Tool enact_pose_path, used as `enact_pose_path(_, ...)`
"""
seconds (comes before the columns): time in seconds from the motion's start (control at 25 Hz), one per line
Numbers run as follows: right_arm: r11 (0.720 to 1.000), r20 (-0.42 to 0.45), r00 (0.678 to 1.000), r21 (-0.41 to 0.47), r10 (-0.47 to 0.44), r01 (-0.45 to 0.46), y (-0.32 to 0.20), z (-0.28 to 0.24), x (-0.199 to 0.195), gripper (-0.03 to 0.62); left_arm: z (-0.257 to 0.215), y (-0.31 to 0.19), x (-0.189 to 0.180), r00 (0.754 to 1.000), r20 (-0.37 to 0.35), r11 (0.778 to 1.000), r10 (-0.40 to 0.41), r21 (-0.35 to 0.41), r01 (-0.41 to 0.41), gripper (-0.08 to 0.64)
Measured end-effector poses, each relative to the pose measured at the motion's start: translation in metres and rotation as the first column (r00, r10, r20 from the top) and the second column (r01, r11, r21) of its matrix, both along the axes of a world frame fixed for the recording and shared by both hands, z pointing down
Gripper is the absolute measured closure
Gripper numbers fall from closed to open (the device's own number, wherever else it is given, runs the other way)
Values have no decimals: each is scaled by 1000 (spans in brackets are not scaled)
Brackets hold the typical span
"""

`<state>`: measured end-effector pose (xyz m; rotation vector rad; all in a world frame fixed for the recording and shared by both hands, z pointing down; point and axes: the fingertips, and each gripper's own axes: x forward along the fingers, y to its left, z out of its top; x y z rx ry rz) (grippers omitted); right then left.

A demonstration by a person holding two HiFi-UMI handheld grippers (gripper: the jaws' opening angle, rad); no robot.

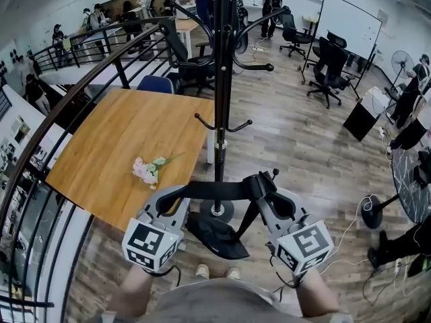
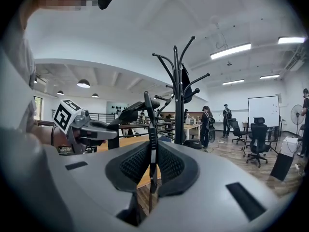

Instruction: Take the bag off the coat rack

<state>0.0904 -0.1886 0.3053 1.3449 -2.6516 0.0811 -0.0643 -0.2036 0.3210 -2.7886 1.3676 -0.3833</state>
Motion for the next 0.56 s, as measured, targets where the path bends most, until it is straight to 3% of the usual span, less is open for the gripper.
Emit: enact_pose_path(0.56,1000,5,1000,7,-3,3,4,-6,-3,535,-3,5,-1,1000,-22,1000,5,-11,-6,543)
